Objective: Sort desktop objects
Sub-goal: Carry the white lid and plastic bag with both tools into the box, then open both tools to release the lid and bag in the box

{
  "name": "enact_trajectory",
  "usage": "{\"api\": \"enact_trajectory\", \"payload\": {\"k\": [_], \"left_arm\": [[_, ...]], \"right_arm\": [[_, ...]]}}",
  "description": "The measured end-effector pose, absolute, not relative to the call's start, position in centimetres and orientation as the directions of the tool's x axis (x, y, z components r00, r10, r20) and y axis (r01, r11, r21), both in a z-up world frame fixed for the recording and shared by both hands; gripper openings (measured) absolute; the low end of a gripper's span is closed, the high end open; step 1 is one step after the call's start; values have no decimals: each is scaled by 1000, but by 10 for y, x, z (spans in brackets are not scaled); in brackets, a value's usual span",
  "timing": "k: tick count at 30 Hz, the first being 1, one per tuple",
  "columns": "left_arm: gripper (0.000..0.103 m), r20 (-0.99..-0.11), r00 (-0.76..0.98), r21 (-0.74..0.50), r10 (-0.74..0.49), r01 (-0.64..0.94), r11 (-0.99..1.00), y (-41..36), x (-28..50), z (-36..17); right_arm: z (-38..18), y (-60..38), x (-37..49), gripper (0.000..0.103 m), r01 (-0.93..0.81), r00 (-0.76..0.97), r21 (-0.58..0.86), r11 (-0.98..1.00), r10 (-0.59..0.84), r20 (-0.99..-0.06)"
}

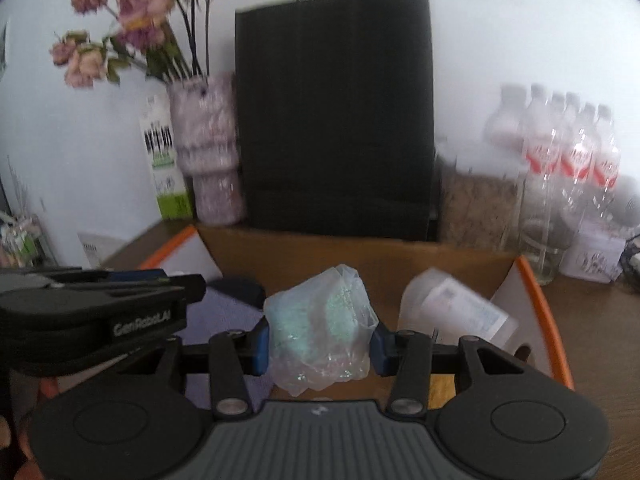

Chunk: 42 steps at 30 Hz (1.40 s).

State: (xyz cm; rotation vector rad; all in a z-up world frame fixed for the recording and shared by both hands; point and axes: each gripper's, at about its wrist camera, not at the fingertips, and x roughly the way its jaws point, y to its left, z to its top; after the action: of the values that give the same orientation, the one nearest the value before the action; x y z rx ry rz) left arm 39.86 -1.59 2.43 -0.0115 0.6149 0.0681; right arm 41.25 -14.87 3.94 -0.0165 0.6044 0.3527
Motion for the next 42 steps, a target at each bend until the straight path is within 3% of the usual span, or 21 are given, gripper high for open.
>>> {"api": "enact_trajectory", "payload": {"k": [20,24,25,29,31,33,36,42], "left_arm": [[30,-635,765,56,108,-94,994,-15,407,6],[32,-629,769,66,116,-96,993,-16,405,8],[33,-625,771,68,119,-99,993,-16,404,10],[75,-593,789,82,162,-141,987,-11,399,20],[82,-575,803,66,153,-141,988,-6,395,27],[103,-556,814,57,170,-167,984,-2,391,34],[103,-533,829,50,172,-172,984,0,387,41],[103,-527,833,37,168,-176,984,0,385,43]], "right_arm": [[24,-143,412,45,-335,741,51,941,296,-603],[25,-144,411,50,-330,741,51,943,292,-604],[26,-144,411,52,-326,743,51,944,289,-604],[33,-152,411,62,-295,753,69,953,276,-598],[37,-159,411,81,-270,758,84,959,266,-596],[43,-165,410,89,-261,765,102,960,270,-585],[52,-170,408,103,-269,768,123,955,290,-571],[60,-168,401,103,-283,777,111,953,296,-556]]}}
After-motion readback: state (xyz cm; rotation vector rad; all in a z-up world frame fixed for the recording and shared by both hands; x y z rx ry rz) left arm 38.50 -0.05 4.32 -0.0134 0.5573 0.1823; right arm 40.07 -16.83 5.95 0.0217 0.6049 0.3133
